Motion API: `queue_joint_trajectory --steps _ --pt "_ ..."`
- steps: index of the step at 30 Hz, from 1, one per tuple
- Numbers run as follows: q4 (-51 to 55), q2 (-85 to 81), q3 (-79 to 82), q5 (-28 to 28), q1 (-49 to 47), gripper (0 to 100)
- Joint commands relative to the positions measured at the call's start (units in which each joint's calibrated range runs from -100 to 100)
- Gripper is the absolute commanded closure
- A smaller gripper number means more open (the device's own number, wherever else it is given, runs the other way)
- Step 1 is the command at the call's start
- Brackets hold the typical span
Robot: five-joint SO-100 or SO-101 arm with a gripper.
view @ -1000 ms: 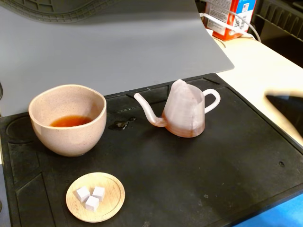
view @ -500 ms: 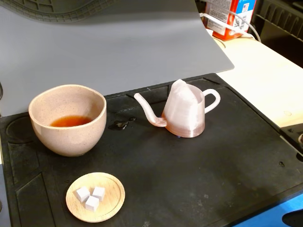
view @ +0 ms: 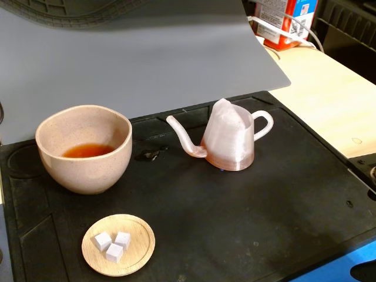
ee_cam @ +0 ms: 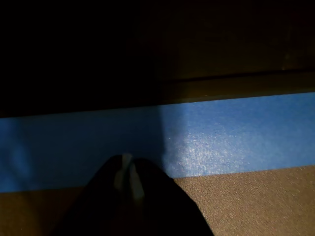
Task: Pick up a kettle and pour liquid into a cup.
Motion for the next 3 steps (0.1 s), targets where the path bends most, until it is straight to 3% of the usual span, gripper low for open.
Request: queue_joint_trajectory --steps 1,3 --pt "0.2 -0.4 0.2 0.2 0.2 99" --pt "0.2 -0.4 0.2 0.2 0.2 99"
